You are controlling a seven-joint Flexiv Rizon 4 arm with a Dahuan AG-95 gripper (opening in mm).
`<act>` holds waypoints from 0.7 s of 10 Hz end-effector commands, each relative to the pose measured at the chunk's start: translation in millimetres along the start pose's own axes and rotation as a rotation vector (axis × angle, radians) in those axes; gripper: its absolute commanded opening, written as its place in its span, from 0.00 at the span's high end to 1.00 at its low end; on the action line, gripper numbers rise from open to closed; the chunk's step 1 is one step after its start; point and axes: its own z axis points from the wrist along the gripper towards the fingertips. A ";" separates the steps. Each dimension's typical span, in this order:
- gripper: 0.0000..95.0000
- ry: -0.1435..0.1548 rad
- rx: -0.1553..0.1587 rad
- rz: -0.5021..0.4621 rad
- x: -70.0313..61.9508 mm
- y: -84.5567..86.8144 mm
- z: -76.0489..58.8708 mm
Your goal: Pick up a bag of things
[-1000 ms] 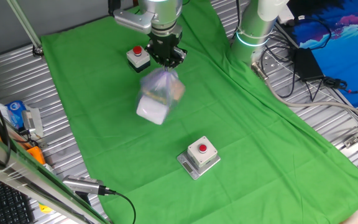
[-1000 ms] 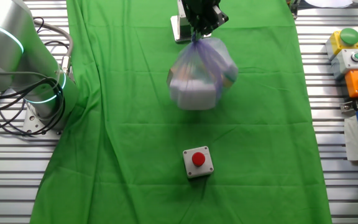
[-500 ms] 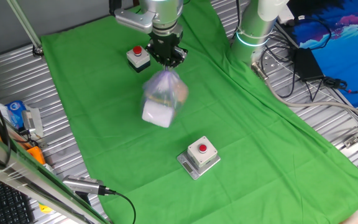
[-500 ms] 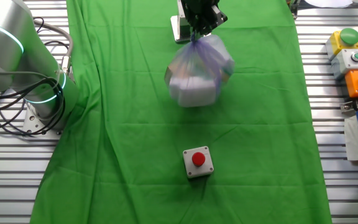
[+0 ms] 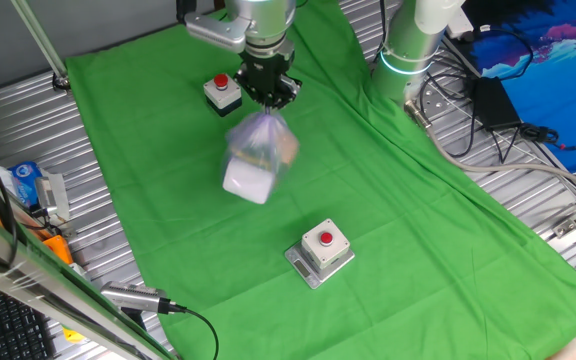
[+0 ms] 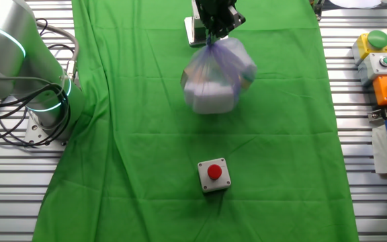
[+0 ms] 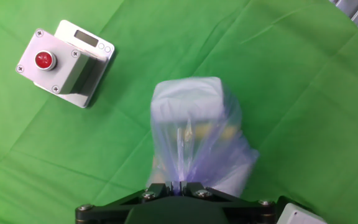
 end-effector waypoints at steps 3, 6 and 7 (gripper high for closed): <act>1.00 0.007 0.008 -0.002 -0.5 -0.3 -0.3; 1.00 0.010 0.012 -0.015 -0.5 -0.3 -0.3; 1.00 0.010 0.012 -0.018 -0.5 -0.3 -0.3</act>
